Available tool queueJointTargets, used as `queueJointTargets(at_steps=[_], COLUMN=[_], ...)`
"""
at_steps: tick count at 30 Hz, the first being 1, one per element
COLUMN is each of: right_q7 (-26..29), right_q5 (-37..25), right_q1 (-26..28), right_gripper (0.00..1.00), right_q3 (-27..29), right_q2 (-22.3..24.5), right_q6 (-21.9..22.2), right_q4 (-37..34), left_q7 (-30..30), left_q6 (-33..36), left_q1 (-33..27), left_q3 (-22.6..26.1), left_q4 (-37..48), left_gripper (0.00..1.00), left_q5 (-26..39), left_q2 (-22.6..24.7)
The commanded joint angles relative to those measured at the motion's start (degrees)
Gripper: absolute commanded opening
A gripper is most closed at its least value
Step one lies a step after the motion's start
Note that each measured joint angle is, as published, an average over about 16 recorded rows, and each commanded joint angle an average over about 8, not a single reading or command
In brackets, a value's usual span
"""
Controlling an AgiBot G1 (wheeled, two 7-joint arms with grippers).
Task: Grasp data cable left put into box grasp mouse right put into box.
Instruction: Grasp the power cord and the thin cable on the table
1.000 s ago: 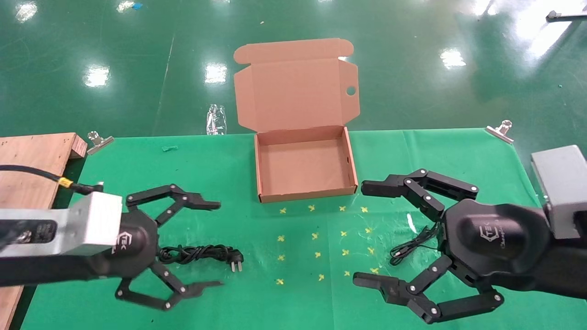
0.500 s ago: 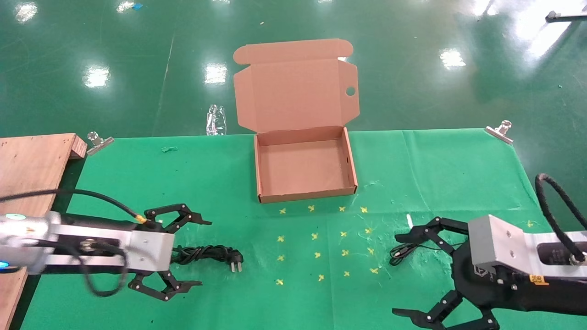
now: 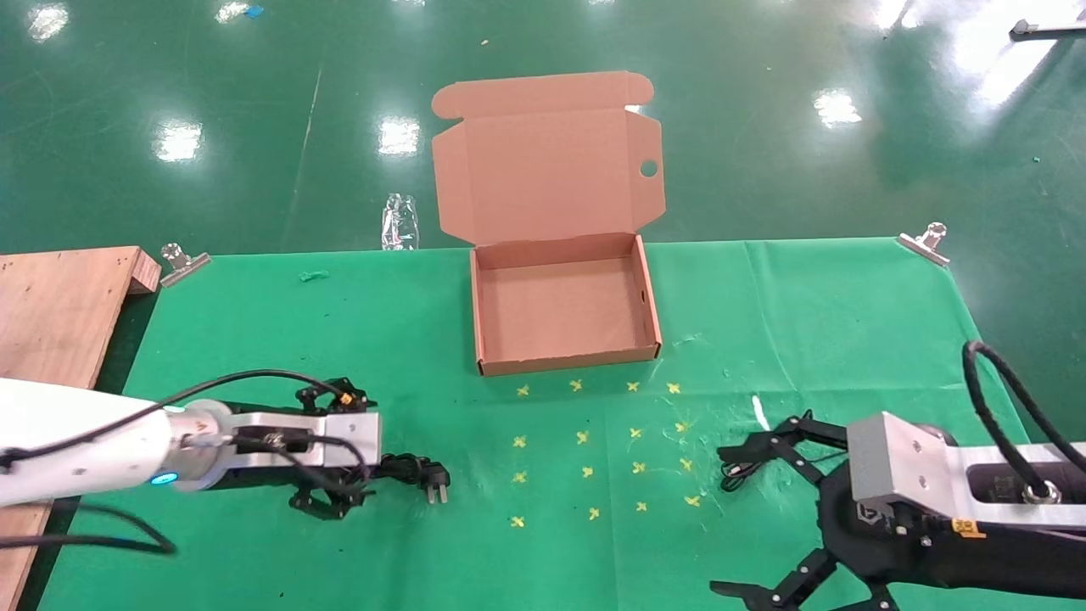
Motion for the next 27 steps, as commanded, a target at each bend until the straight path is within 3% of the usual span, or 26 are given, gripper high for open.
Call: queueJointTargets(at_steps=[1, 6, 18, 22, 27], right_q7=[-0.1, -0.2, 2.4, 3.2, 4.4], right_q5=[0.6, 0.4, -4.1, -11.6, -26.7], right_q1=[-0.1, -1.0, -1.6, 0.6, 6.4], right_gripper=[1.00, 1.00, 1.00, 1.00, 1.00], right_q3=[0.1, 0.0, -1.8, -4.4, -9.6], right_q2=[-0.1, 0.8, 1.2, 0.6, -3.4], right_q6=[-0.1, -0.1, 1.3, 0.4, -1.2], right_q4=[0.0, -0.1, 0.0, 0.2, 0.1], left_q7=[-4.1, -8.2, -8.5, -8.6, -8.7], left_q6=[-1.4, -1.4, 1.5, 1.5, 1.6], left_q1=[0.4, 0.3, -0.4, -0.4, -0.4], left_q3=[0.9, 1.5, 1.1, 1.1, 1.1], left_q4=[-0.2, -0.3, -0.4, -0.4, -0.4], left_gripper=[1.00, 1.00, 1.00, 1.00, 1.00], left_q5=[5.0, 8.9, 5.3, 5.4, 5.4], left_q2=[1.5, 3.1, 2.8, 2.8, 2.9])
